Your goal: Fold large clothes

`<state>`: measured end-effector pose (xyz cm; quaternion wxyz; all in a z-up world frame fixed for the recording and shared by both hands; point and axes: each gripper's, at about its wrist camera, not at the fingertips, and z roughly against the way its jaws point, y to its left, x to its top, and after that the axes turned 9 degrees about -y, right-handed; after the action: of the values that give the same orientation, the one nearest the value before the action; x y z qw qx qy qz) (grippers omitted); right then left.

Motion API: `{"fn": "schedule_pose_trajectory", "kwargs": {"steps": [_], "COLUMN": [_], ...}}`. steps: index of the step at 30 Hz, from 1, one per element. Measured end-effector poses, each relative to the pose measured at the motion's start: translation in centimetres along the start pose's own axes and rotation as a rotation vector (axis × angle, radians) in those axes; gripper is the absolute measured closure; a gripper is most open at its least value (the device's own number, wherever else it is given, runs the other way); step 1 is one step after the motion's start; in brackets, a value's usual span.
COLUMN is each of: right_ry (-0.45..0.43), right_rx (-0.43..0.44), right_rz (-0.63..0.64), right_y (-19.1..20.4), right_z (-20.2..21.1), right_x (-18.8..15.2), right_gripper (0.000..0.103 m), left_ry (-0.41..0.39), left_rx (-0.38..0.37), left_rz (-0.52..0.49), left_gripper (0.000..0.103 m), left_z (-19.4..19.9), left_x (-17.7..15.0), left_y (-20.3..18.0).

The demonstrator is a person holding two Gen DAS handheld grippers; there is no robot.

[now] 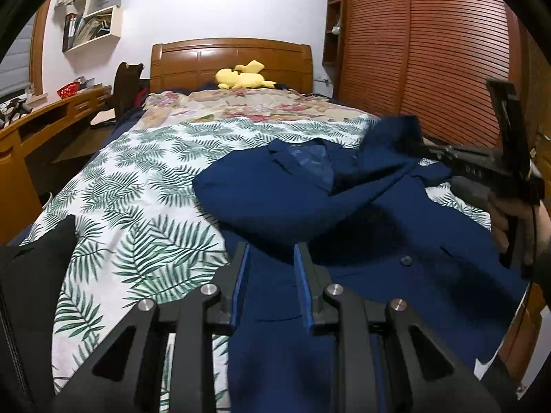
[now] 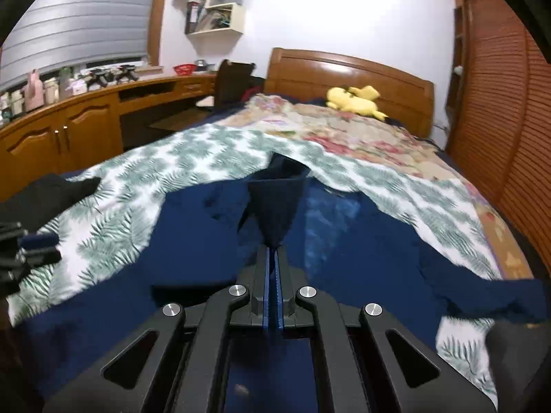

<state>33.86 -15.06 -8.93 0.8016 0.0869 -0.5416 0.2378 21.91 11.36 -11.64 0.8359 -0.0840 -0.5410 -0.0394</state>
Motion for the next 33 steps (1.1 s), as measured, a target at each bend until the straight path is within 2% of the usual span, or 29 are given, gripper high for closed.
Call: {"fn": "schedule_pose_trajectory", "kwargs": {"steps": [10, 14, 18, 21, 28, 33], "right_ry": [-0.058, 0.026, 0.115, 0.146, 0.191, 0.126], "right_rx": [-0.158, -0.136, -0.072, -0.038, 0.008, -0.019], "right_rz": [-0.055, -0.089, -0.106, -0.101, -0.11, -0.117], "right_y": [-3.9, -4.5, -3.9, -2.8, -1.2, -2.6], "right_z": [5.7, 6.3, 6.6, 7.0, 7.7, 9.9], "right_x": [-3.0, -5.7, -8.4, -9.5, -10.2, -8.3], "right_gripper": [0.103, 0.103, 0.103, 0.103, 0.103, 0.103], "left_ry": [0.011, 0.015, 0.014, 0.011, 0.01, 0.007], "left_rx": [-0.027, -0.042, -0.058, -0.066, -0.094, -0.114], "left_rz": [-0.031, -0.041, -0.045, -0.046, -0.058, -0.075], "left_gripper": [0.079, 0.079, 0.079, 0.079, 0.079, 0.079], "left_z": [-1.2, -1.7, -2.1, -2.4, -3.1, -3.2], "left_x": [0.2, 0.3, 0.4, 0.7, 0.8, 0.7], "left_y": [-2.7, -3.6, -4.5, -5.1, -7.0, -8.1]}}
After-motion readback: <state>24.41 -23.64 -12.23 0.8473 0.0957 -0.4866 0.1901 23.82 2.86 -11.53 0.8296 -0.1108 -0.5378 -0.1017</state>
